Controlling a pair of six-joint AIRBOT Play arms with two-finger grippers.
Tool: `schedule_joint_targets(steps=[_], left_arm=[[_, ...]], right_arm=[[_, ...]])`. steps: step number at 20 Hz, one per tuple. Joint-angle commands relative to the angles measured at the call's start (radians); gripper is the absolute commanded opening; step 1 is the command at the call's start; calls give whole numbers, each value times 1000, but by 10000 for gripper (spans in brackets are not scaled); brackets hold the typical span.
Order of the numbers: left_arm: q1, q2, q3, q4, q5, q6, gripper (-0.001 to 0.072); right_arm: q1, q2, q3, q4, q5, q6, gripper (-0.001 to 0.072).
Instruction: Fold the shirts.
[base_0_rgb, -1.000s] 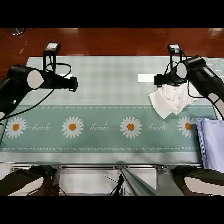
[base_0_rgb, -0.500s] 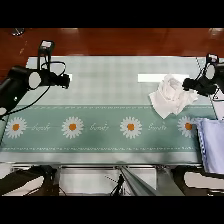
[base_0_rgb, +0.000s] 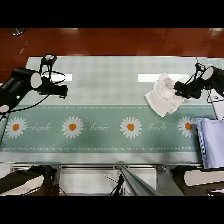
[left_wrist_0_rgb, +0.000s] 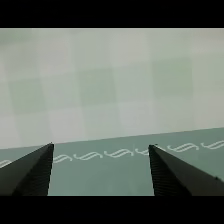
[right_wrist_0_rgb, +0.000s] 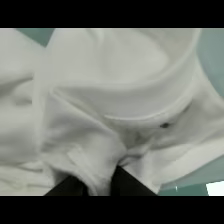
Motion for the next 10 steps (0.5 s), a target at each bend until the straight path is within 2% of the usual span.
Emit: schedule_joint_targets(steps=[1,5,8,10], left_arm=[[65,35,26,-3,-72,21,703],[108,224,-1,-155,-88,22,703],[78,443,-148,-343,-61,40,703],[41,584,-267,-402,-54,39,703]], right_arm=[[18,69,148,121,71,-126,36],[76,285,392,122,39,-121,36],[143,431,521,117,9,-135,36],[200,505,607,113,8,-150,36]])
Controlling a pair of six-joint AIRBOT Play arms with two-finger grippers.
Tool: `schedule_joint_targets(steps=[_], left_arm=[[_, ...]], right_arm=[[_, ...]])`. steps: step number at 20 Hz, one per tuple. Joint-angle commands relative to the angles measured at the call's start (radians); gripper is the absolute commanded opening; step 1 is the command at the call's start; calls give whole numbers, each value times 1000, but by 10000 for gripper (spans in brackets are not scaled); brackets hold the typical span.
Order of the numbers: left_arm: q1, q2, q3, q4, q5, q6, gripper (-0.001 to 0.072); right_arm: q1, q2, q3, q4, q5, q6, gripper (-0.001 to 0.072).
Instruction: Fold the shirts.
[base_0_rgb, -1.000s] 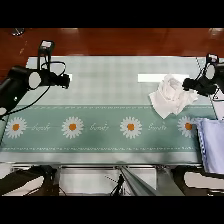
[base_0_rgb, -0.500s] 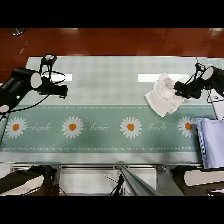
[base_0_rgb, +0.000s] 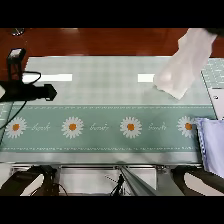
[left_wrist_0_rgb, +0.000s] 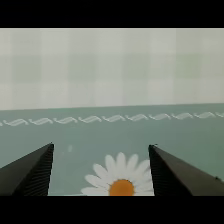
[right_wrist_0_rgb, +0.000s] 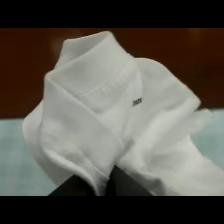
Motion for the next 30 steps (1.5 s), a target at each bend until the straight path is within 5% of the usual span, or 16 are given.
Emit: schedule_joint_targets(steps=[1,7,11,15,19,20,22,27,30], left_arm=[[-45,240,-178,-160,14,4,703],[-63,408,-300,-248,15,4,703],[-63,400,-300,-247,18,5,703],[-63,393,-300,-247,18,5,703],[-63,393,-300,-252,17,4,703],[-63,393,-300,-260,17,4,703],[-63,393,-300,-274,16,5,703],[-60,394,-270,-222,-42,3,703],[-60,382,-301,-216,-157,-42,702]], right_arm=[[95,143,159,6,-11,-37,36],[374,222,200,6,127,-79,35],[588,162,34,-32,183,-36,36],[747,37,-337,-56,-2,134,36],[853,-168,-529,164,-187,184,36],[874,-212,-529,219,-216,184,73],[879,-247,-528,298,-257,170,588],[563,-36,-472,213,-75,132,627],[282,168,-482,0,74,140,626]])
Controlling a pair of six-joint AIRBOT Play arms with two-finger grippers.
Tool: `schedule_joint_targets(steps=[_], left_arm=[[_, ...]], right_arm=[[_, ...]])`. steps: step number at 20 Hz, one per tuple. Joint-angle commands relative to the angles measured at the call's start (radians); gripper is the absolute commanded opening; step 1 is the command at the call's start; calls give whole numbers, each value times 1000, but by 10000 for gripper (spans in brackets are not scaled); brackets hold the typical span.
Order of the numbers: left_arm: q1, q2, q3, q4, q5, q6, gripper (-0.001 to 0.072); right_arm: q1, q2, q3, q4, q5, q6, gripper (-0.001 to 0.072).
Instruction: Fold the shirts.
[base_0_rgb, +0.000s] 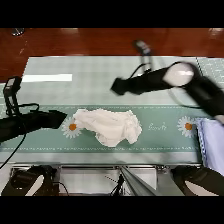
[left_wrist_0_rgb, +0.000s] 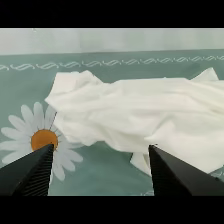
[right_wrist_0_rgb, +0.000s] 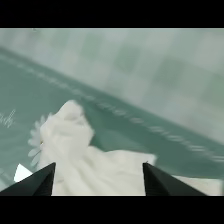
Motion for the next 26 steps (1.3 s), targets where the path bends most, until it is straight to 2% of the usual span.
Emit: schedule_joint_targets(steps=[1,3,4,7,8,11,13,15,17,20,22,23,24,25,26], left_arm=[[1,-24,-58,18,-97,-50,702],[11,-88,-159,14,-26,-89,701],[34,-137,-192,-3,13,-113,701],[172,-264,-201,-79,129,-90,700],[240,-297,-198,-165,153,-37,700],[385,-421,-198,-577,70,293,701],[395,-514,-197,-688,64,425,700],[373,-590,-187,-694,107,478,700],[346,-657,-175,-746,148,489,700],[286,-744,-143,-872,150,587,700],[246,-791,-112,-882,158,628,699],[233,-815,-90,-882,135,636,627],[227,-834,-70,-882,99,657,263],[224,-844,-52,-882,61,692,27],[225,-846,-37,-881,34,719,23]], right_arm=[[-297,206,-32,-252,198,12,626],[-430,299,-159,-340,253,25,626],[-480,339,-246,-328,254,26,626],[-553,437,-519,-242,227,25,625],[-555,454,-584,-199,202,25,626],[-554,459,-724,-23,111,-32,624],[-554,459,-787,44,71,-46,619],[-554,459,-818,71,56,-55,619],[-554,459,-826,80,47,-55,618],[-554,459,-826,96,53,-56,618],[-554,459,-826,99,66,-59,619],[-554,459,-827,111,77,-66,618],[-543,459,-833,126,82,-74,618],[-507,459,-843,126,79,-72,618],[-467,458,-854,126,72,-59,618]])
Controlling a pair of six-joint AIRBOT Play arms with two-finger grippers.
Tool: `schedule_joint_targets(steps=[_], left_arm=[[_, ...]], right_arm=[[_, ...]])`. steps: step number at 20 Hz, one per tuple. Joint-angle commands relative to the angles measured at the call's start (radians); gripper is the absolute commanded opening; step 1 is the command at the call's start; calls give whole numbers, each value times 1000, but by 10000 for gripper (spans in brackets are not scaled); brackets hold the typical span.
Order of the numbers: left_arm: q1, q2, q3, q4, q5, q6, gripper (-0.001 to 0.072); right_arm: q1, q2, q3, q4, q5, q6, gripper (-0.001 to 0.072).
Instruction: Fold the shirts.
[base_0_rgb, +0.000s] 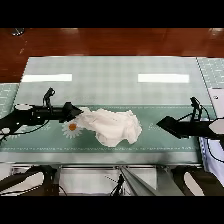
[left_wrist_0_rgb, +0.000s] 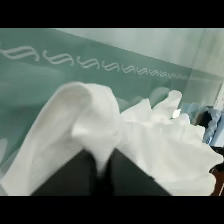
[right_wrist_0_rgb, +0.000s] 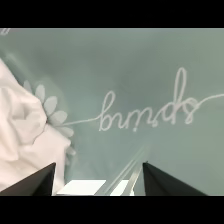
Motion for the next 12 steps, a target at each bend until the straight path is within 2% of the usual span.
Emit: schedule_joint_targets(steps=[1,3,6,12], left_arm=[[-17,-41,54,-27,-87,95,23],[-18,-41,67,-27,-101,98,23],[-18,-41,68,-27,-107,98,24],[-18,-41,68,-27,-110,98,24]], right_arm=[[114,-6,-28,21,-3,25,618],[233,-43,-30,33,-33,52,618],[375,-156,-30,131,-132,43,618],[498,-352,-30,406,-326,-98,618]])
